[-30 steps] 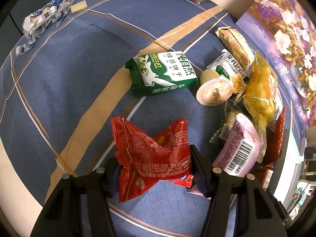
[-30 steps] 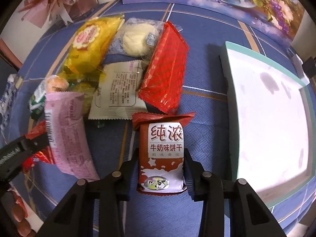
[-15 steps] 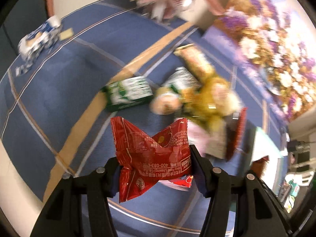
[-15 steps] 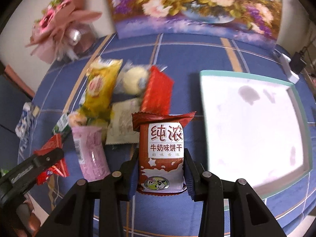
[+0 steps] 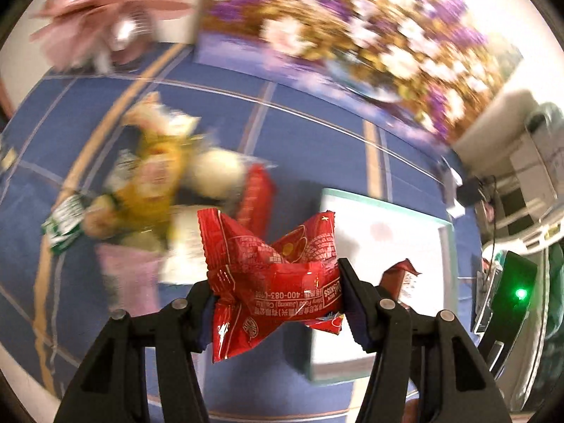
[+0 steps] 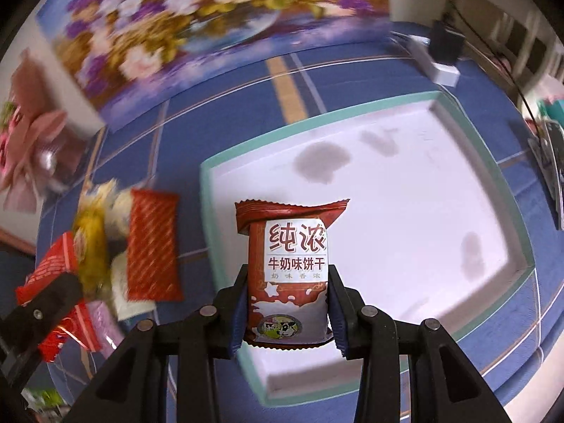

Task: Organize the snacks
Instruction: 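Carry both snacks over the white tray and open both tools to drop them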

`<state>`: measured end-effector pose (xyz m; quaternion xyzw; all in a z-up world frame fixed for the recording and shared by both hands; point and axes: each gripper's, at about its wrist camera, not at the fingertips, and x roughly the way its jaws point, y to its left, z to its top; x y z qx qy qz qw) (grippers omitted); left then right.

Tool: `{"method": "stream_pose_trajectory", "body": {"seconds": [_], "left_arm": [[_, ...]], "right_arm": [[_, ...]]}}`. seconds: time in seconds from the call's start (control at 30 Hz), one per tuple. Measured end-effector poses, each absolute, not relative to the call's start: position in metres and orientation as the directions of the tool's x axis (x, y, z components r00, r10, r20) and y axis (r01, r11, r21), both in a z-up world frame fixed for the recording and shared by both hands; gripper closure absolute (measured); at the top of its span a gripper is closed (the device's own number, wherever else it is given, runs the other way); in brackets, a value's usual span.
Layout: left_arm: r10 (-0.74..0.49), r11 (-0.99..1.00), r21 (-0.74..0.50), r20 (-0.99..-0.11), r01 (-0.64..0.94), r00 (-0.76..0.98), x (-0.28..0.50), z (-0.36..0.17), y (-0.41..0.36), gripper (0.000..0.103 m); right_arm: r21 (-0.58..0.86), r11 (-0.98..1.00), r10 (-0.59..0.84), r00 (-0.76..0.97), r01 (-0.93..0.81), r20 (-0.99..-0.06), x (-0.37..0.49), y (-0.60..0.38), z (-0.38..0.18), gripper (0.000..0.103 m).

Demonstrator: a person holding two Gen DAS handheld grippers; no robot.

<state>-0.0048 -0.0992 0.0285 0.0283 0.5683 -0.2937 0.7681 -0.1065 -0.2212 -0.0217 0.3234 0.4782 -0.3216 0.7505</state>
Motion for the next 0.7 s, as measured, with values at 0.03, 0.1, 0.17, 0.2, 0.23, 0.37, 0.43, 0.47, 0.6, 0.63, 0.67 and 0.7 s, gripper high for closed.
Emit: {"method": "stream_pose_trajectory", "body": {"seconds": [0.03, 0.1, 0.17, 0.2, 0.23, 0.37, 0.43, 0.47, 0.6, 0.63, 0.67, 0.7], "left_arm": [[-0.421, 0.819, -0.288, -0.889, 0.496, 0.178, -0.008, 0.027, -0.11, 0.042], [-0.426, 0.806, -0.288, -0.889, 0.518, 0.169, -0.011, 0.023, -0.129, 0.042], [-0.435, 0.79, -0.293, -0.887, 0.538, 0.156, -0.014, 0.016, -0.146, 0.042], [-0.436, 0.784, -0.294, -0.887, 0.546, 0.149, -0.013, 0.012, -0.153, 0.042], [-0.434, 0.781, -0.292, -0.889, 0.553, 0.144, -0.013, 0.006, -0.161, 0.042], [-0.43, 0.772, -0.296, -0.895, 0.563, 0.12, -0.014, -0.011, -0.184, 0.042], [-0.426, 0.767, -0.294, -0.898, 0.57, 0.11, -0.015, -0.021, -0.195, 0.042], [-0.42, 0.766, -0.289, -0.901, 0.574, 0.108, -0.016, -0.025, -0.199, 0.042], [-0.416, 0.759, -0.284, -0.904, 0.586, 0.101, -0.017, -0.036, -0.211, 0.042], [-0.418, 0.757, -0.286, -0.903, 0.588, 0.1, -0.017, -0.038, -0.212, 0.042], [-0.42, 0.755, -0.287, -0.902, 0.589, 0.1, -0.017, -0.039, -0.215, 0.042], [-0.423, 0.753, -0.289, -0.9, 0.591, 0.1, -0.017, -0.04, -0.216, 0.042]], "right_arm": [[0.182, 0.569, -0.176, 0.335, 0.802, -0.926, -0.11, -0.228, -0.022, 0.061], [0.185, 0.55, -0.183, 0.334, 0.814, -0.925, -0.114, -0.238, -0.023, 0.061], [0.183, 0.535, -0.194, 0.331, 0.825, -0.924, -0.116, -0.245, -0.022, 0.061], [0.179, 0.528, -0.201, 0.327, 0.83, -0.923, -0.119, -0.249, -0.022, 0.061], [0.17, 0.516, -0.214, 0.318, 0.84, -0.924, -0.123, -0.255, -0.022, 0.061], [0.157, 0.482, -0.237, 0.301, 0.862, -0.924, -0.13, -0.273, -0.023, 0.061], [0.154, 0.465, -0.249, 0.295, 0.872, -0.922, -0.133, -0.281, -0.024, 0.061], [0.154, 0.459, -0.252, 0.294, 0.875, -0.922, -0.135, -0.284, -0.024, 0.061], [0.155, 0.429, -0.257, 0.285, 0.89, -0.924, -0.14, -0.299, -0.029, 0.061], [0.156, 0.422, -0.257, 0.283, 0.893, -0.924, -0.141, -0.303, -0.03, 0.061], [0.154, 0.415, -0.261, 0.28, 0.897, -0.924, -0.142, -0.306, -0.031, 0.061], [0.151, 0.413, -0.264, 0.277, 0.898, -0.924, -0.142, -0.308, -0.031, 0.061]]}}
